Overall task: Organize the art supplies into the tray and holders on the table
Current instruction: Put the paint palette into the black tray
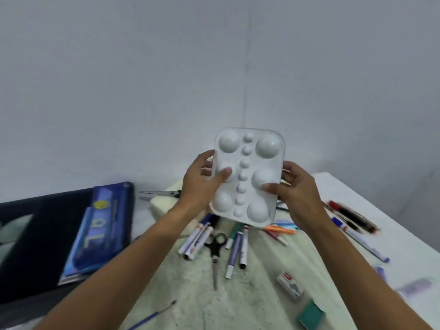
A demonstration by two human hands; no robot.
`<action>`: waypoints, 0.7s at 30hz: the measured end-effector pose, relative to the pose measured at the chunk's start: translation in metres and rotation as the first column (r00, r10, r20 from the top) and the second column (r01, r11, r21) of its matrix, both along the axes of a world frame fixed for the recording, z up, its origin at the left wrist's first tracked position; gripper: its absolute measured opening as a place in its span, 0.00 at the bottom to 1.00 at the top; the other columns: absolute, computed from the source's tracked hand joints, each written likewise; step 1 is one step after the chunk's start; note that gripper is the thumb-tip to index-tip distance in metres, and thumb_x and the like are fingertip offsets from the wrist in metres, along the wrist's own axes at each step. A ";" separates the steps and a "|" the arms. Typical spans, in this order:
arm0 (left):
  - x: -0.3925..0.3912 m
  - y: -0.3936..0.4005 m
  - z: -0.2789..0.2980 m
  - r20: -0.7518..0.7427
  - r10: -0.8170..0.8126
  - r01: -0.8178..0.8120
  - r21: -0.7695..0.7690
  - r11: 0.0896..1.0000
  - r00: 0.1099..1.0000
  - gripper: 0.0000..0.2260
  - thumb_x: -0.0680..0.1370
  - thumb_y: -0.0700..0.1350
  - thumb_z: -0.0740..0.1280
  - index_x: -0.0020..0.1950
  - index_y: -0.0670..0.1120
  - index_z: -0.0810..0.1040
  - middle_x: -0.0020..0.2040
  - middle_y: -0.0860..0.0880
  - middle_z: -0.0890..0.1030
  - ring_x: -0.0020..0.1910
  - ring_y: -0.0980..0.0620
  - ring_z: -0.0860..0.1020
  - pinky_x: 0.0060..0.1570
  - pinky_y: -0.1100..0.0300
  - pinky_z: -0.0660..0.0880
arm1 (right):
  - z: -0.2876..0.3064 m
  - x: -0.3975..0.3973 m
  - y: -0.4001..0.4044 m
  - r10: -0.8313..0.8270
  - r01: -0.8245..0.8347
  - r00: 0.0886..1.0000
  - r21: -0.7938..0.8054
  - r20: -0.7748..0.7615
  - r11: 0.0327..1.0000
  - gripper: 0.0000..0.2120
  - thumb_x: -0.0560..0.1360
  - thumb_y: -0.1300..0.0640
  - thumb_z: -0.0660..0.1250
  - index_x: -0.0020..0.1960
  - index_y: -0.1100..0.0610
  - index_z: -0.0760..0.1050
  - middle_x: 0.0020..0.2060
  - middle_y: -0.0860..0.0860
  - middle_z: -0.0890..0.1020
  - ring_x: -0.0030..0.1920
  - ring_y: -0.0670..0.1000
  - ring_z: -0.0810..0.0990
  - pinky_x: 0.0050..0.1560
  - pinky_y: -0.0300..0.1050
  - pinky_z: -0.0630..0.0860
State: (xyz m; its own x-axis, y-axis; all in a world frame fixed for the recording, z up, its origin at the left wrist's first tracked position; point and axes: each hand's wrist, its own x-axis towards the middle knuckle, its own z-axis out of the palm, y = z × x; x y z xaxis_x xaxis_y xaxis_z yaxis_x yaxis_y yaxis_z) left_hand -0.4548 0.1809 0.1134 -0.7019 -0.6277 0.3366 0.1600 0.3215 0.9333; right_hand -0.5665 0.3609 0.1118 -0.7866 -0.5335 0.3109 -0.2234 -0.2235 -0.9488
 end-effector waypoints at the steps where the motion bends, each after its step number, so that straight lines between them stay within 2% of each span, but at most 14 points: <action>1: 0.012 -0.013 0.009 -0.028 0.044 -0.041 0.097 0.994 0.999 0.10 0.77 0.52 0.70 0.57 0.61 0.75 0.50 0.55 0.81 0.50 0.56 0.79 0.45 0.65 0.76 | 0.009 0.005 -0.016 0.061 -0.062 0.997 -0.032 -0.052 0.998 0.20 0.66 0.75 0.73 0.52 0.55 0.78 0.44 0.49 0.86 0.44 0.51 0.84 0.41 0.45 0.81; 3: 0.033 -0.035 0.026 -0.054 0.014 0.009 0.407 0.913 0.998 0.15 0.79 0.60 0.61 0.64 0.57 0.74 0.59 0.50 0.79 0.60 0.47 0.76 0.52 0.52 0.76 | 0.024 0.016 -0.040 0.134 -0.144 0.973 -0.043 -0.186 0.989 0.20 0.67 0.76 0.71 0.50 0.54 0.79 0.43 0.48 0.85 0.44 0.49 0.84 0.44 0.42 0.80; 4: 0.045 -0.049 0.033 -0.104 -0.051 0.101 0.561 0.821 0.993 0.21 0.78 0.63 0.59 0.67 0.55 0.72 0.62 0.47 0.76 0.60 0.42 0.76 0.52 0.45 0.76 | 0.031 0.022 -0.052 0.166 -0.180 0.951 -0.031 -0.260 0.983 0.20 0.68 0.76 0.71 0.49 0.54 0.79 0.42 0.47 0.85 0.44 0.48 0.84 0.46 0.41 0.79; 6: 0.066 -0.071 0.045 -0.245 -0.135 0.275 0.737 0.618 0.960 0.31 0.74 0.67 0.62 0.70 0.48 0.70 0.64 0.39 0.73 0.56 0.33 0.79 0.47 0.38 0.79 | 0.037 0.034 -0.072 0.192 -0.204 0.886 0.017 -0.422 0.979 0.17 0.69 0.74 0.71 0.47 0.53 0.80 0.42 0.47 0.84 0.45 0.47 0.82 0.48 0.40 0.76; 8: 0.081 -0.083 0.051 -0.295 -0.052 0.277 0.806 0.522 0.954 0.33 0.70 0.60 0.69 0.67 0.41 0.70 0.62 0.36 0.74 0.49 0.34 0.82 0.40 0.43 0.81 | 0.037 0.042 -0.087 0.148 -0.161 0.789 0.032 -0.596 0.986 0.15 0.69 0.73 0.71 0.46 0.55 0.80 0.45 0.50 0.83 0.52 0.51 0.81 0.55 0.43 0.73; 10: 0.089 -0.092 0.049 -0.329 0.008 0.271 0.791 0.548 0.944 0.21 0.71 0.51 0.71 0.57 0.39 0.74 0.53 0.41 0.80 0.43 0.43 0.84 0.37 0.52 0.81 | 0.032 0.044 -0.099 0.109 -0.109 0.756 0.040 -0.646 0.993 0.18 0.69 0.75 0.70 0.49 0.54 0.81 0.55 0.52 0.81 0.64 0.55 0.75 0.65 0.46 0.68; 11: 0.092 -0.096 0.046 -0.348 0.002 0.284 0.769 0.573 0.938 0.12 0.74 0.48 0.69 0.50 0.40 0.77 0.46 0.44 0.82 0.40 0.47 0.84 0.37 0.56 0.81 | 0.029 0.045 -0.104 0.109 -0.093 0.778 0.057 -0.619 0.994 0.20 0.69 0.76 0.69 0.51 0.53 0.80 0.62 0.52 0.78 0.69 0.54 0.70 0.68 0.46 0.65; 12: 0.095 -0.099 0.043 -0.373 -0.005 0.300 0.740 0.602 0.928 0.09 0.78 0.46 0.66 0.44 0.42 0.80 0.43 0.45 0.83 0.41 0.49 0.84 0.38 0.57 0.81 | 0.025 0.046 -0.108 0.122 -0.096 0.822 0.075 -0.556 0.993 0.24 0.70 0.75 0.68 0.55 0.50 0.79 0.68 0.50 0.73 0.72 0.51 0.66 0.70 0.45 0.62; 13: 0.097 -0.104 0.039 -0.365 -0.012 0.290 0.719 0.632 0.931 0.13 0.80 0.46 0.63 0.41 0.43 0.82 0.44 0.45 0.84 0.44 0.48 0.84 0.41 0.57 0.81 | 0.022 0.047 -0.112 0.159 -0.132 0.880 0.092 -0.447 0.987 0.28 0.70 0.75 0.67 0.60 0.46 0.77 0.72 0.49 0.68 0.74 0.48 0.62 0.70 0.43 0.62; 15: 0.102 -0.113 0.030 -0.343 -0.032 0.270 0.674 0.688 0.939 0.12 0.81 0.46 0.61 0.47 0.41 0.81 0.56 0.40 0.81 0.54 0.43 0.80 0.51 0.52 0.79 | 0.018 0.050 -0.119 0.295 -0.295 0.952 0.016 -0.081 0.955 0.32 0.73 0.71 0.64 0.65 0.38 0.73 0.75 0.48 0.63 0.75 0.50 0.61 0.64 0.43 0.70; 17: 0.110 -0.119 0.025 -0.338 -0.010 0.242 0.651 0.720 0.941 0.15 0.81 0.45 0.62 0.61 0.36 0.73 0.63 0.39 0.75 0.59 0.41 0.74 0.54 0.50 0.74 | 0.015 0.055 -0.130 0.462 -0.436 0.846 -0.154 0.264 0.887 0.25 0.77 0.62 0.65 0.66 0.37 0.71 0.72 0.50 0.68 0.69 0.57 0.71 0.55 0.50 0.77; 18: 0.114 -0.121 0.023 -0.318 0.023 0.200 0.649 0.734 0.948 0.22 0.80 0.45 0.63 0.70 0.34 0.66 0.66 0.39 0.73 0.59 0.43 0.74 0.53 0.51 0.74 | 0.015 0.057 -0.136 0.504 -0.461 0.790 -0.203 0.350 0.864 0.23 0.76 0.56 0.67 0.67 0.40 0.70 0.70 0.50 0.72 0.64 0.58 0.77 0.51 0.53 0.79; 19: 0.119 -0.123 0.020 -0.298 0.057 0.161 0.656 0.737 0.953 0.28 0.79 0.45 0.64 0.74 0.35 0.59 0.70 0.39 0.71 0.56 0.45 0.76 0.50 0.52 0.75 | 0.013 0.059 -0.143 0.520 -0.472 0.757 -0.218 0.396 0.854 0.26 0.73 0.54 0.70 0.70 0.43 0.69 0.66 0.50 0.76 0.59 0.57 0.81 0.47 0.53 0.80; 21: 0.131 -0.127 0.015 -0.250 0.085 0.100 0.643 0.759 0.964 0.30 0.77 0.43 0.67 0.76 0.38 0.60 0.68 0.41 0.75 0.50 0.48 0.80 0.45 0.54 0.78 | 0.012 0.064 -0.159 0.520 -0.492 0.750 -0.182 0.408 0.852 0.34 0.67 0.58 0.73 0.71 0.50 0.67 0.59 0.51 0.82 0.52 0.55 0.84 0.42 0.50 0.81</action>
State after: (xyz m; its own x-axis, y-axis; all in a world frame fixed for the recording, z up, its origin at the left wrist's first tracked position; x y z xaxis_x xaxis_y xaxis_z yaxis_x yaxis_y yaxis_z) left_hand -0.3242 0.0538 0.1286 -0.6573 -0.7535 0.0155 0.4148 -0.3446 0.8421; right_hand -0.5029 0.2021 0.1234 -0.4653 -0.8835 0.0543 0.3620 -0.2459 -0.8992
